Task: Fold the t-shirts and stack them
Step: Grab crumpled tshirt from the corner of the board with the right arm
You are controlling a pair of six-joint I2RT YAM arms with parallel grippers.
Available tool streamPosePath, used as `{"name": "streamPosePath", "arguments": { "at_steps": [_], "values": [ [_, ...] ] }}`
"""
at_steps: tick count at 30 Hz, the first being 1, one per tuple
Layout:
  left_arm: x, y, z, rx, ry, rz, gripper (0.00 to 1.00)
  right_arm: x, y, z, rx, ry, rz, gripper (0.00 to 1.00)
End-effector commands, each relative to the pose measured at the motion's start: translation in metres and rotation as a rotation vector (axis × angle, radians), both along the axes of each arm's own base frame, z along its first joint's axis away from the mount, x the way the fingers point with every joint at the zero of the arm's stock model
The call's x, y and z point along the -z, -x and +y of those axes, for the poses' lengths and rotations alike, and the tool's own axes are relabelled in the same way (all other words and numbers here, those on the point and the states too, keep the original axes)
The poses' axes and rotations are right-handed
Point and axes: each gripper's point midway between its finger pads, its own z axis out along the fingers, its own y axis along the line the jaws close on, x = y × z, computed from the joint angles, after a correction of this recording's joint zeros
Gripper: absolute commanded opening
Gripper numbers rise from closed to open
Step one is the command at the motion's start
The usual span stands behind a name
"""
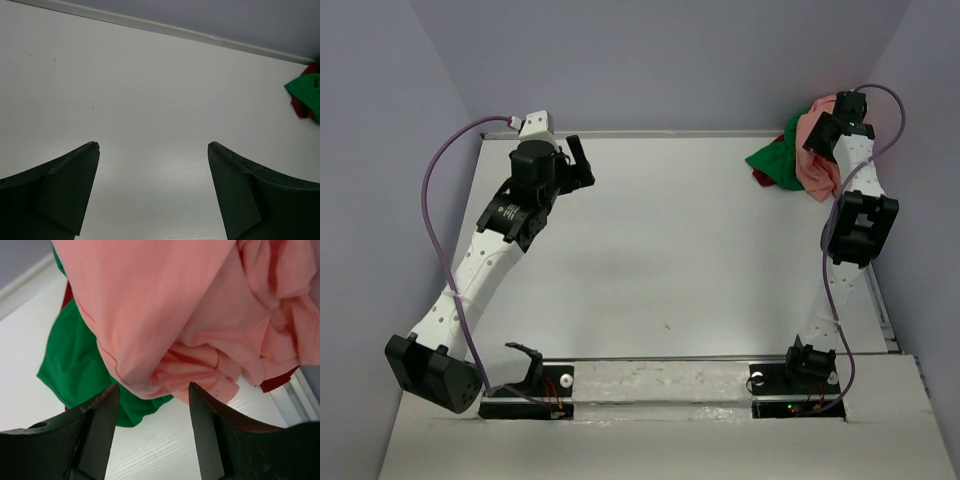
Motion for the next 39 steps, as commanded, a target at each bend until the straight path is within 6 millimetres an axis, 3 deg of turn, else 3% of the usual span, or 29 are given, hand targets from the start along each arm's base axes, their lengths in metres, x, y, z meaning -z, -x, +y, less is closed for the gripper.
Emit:
{"name": "streamPosePath", "arguments": {
  "at_steps": [1,6,14,23,32,39],
  "values": [
    [-0.011,-0.002,0.000,0.000,0.001,-0.041,0.99,-0.025,0.002,0.010,-0.029,-0.024,-0.084,0.62],
    [-0.011,-0.003,-0.001,0.001,0.006,-0.036,0.99,-0.014,0.002,0.011,-0.042,-0.026,-0.072,0.58],
    [-0.013,-0.002,-0.003,0.013,0.011,-0.037,0.99,-0.038,-0.019,0.009,-0.072,-0.007,-0.126,0.58],
    [-0.010,-0.004,-0.007,0.029,0.013,-0.028,0.99,-0.035,-0.034,0.010,-0.102,-0.010,-0.138,0.55],
    [-0.006,-0.005,-0.006,0.022,0.005,-0.019,0.99,-0.033,-0.028,0.005,-0.077,0.009,-0.127,0.56],
    [-0.004,-0.004,-0.005,0.021,0.001,-0.014,0.99,-0.012,-0.025,0.004,-0.056,-0.002,-0.089,0.56]
  ]
}}
